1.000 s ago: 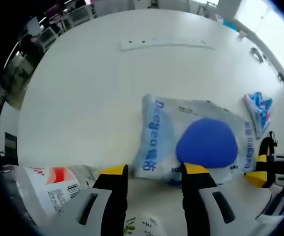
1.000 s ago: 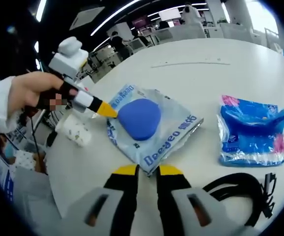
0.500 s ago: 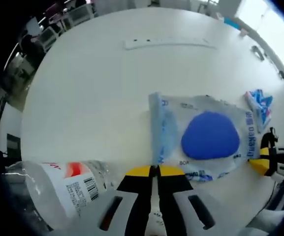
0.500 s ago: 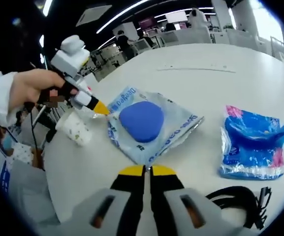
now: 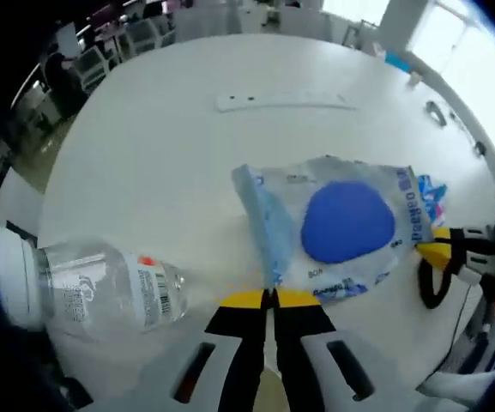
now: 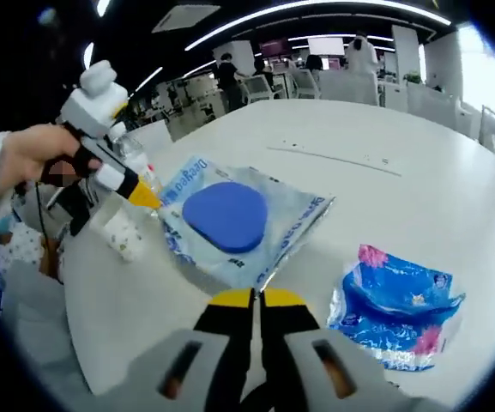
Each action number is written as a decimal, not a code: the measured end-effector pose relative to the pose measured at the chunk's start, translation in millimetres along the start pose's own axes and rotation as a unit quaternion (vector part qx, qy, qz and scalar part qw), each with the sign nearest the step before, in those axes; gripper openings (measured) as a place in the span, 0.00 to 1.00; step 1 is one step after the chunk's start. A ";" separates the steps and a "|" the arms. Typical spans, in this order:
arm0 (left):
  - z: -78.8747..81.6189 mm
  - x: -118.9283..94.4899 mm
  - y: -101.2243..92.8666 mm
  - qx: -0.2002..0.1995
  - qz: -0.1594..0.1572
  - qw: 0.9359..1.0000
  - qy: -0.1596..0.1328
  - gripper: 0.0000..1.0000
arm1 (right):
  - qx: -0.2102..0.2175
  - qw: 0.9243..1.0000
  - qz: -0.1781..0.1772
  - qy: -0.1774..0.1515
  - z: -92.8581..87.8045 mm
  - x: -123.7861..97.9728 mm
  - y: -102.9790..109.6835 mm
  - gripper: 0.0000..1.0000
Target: Arrange the tabletop items into an orderly group along one side of the table until the central work area is clear of visible clutter.
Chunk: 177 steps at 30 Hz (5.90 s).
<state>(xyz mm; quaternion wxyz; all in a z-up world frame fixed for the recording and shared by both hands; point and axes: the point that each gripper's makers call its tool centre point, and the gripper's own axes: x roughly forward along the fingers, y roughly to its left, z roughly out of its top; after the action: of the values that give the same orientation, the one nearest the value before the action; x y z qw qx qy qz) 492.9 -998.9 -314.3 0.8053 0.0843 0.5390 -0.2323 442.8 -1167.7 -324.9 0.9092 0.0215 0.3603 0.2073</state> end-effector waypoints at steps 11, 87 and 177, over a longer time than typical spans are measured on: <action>-1.3 4.6 -12.6 0.024 0.011 1.000 -0.008 0.00 | -0.028 1.000 -0.005 0.009 -1.5 -7.9 -10.9 0.00; 24.8 -21.9 -52.6 0.153 0.078 0.975 -0.140 0.31 | -0.167 0.983 -0.071 -0.005 18.9 -35.5 -1.9 0.19; -124.9 -172.8 56.8 0.020 -0.007 0.964 -0.266 0.97 | -0.213 0.973 0.085 0.024 44.3 -2.2 154.7 0.63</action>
<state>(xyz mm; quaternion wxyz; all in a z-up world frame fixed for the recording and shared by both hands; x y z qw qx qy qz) 362.0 -851.8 -214.6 0.9162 0.0312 0.3009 -0.2627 414.8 -1022.5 -261.6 0.8631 -0.1475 0.3263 0.3562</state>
